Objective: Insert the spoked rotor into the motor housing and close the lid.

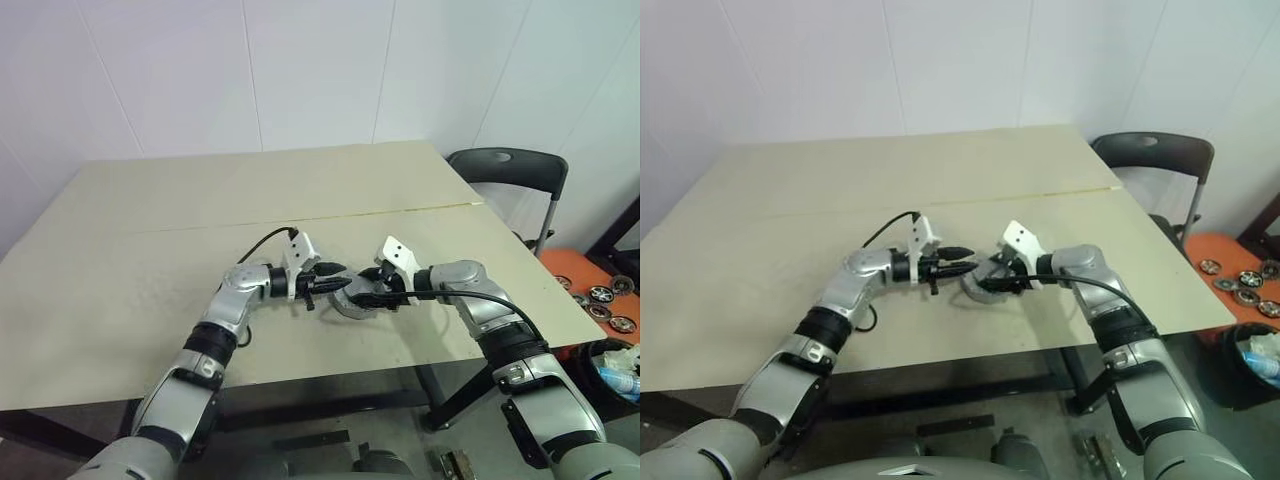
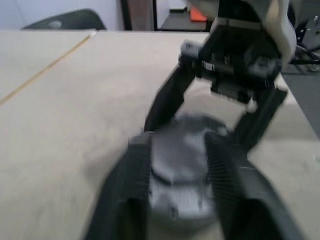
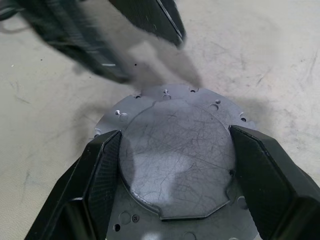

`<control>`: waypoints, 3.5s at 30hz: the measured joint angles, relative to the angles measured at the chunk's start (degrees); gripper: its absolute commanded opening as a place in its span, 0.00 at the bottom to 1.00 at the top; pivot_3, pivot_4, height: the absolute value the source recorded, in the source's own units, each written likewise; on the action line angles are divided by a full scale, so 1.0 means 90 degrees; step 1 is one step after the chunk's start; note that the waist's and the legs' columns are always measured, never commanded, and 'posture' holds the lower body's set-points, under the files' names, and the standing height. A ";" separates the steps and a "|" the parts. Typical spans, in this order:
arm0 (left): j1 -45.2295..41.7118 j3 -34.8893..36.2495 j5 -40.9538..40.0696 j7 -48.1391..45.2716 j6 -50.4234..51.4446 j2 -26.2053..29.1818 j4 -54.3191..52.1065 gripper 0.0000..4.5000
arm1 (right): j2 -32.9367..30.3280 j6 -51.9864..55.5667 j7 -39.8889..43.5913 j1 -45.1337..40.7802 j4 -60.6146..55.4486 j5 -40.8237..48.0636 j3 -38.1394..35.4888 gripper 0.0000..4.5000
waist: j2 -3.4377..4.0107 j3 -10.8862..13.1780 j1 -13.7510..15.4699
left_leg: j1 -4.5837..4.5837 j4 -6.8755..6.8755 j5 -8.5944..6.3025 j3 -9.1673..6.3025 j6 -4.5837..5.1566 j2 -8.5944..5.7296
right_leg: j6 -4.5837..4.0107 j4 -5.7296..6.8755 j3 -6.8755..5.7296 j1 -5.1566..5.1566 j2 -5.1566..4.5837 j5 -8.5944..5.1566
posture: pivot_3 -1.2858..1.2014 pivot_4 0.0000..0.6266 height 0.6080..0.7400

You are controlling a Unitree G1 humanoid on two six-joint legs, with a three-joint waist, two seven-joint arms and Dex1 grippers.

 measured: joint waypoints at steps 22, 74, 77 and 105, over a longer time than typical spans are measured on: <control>-0.0449 -0.0530 0.1230 0.0108 -0.0679 -0.0351 0.0928 0.00 | -0.0027 0.0176 -0.0079 0.0070 -0.0210 -0.0002 0.0000 0.68 | 0.0012 -0.0008 -0.0002 | -0.0002 -0.0005 -0.0001 -0.0008 0.0001 0.0002 | 0.0004 0.0000 -0.0005 -0.0003 0.0004 0.0001 | 0.52 0.00 1.00; -0.0131 -0.0398 0.1070 0.0304 -0.0799 -0.0361 0.0605 0.00 | -0.0578 0.0775 0.0169 0.0327 -0.0809 0.0347 -0.0155 0.68 | 0.0010 -0.0005 0.0191 | -0.0028 0.0006 -0.0041 -0.0018 0.0073 -0.0093 | 0.0049 -0.0010 -0.0006 -0.0004 -0.0101 -0.0026 | 0.52 0.00 1.00; -0.0131 -0.0336 0.1009 0.0275 -0.0757 -0.0344 0.0597 0.00 | -0.0438 0.0708 0.0211 0.0328 -0.0511 0.0484 -0.0326 0.68 | 0.0008 -0.0006 0.0175 | -0.0024 0.0010 -0.0041 -0.0018 0.0073 -0.0092 | 0.0049 -0.0006 -0.0006 -0.0001 -0.0098 -0.0026 | 0.52 0.00 1.00; -0.1777 -0.0147 0.1157 0.0030 -0.1799 -0.0652 0.2893 0.00 | -0.0389 -0.0200 0.0655 -0.0704 0.0884 0.0261 -0.0027 0.68 | 0.0021 0.0045 0.0031 | -0.0141 0.0132 -0.0038 -0.0043 0.0072 -0.0105 | 0.0068 0.0074 -0.0005 -0.0097 -0.0096 -0.0011 | 0.52 0.00 1.00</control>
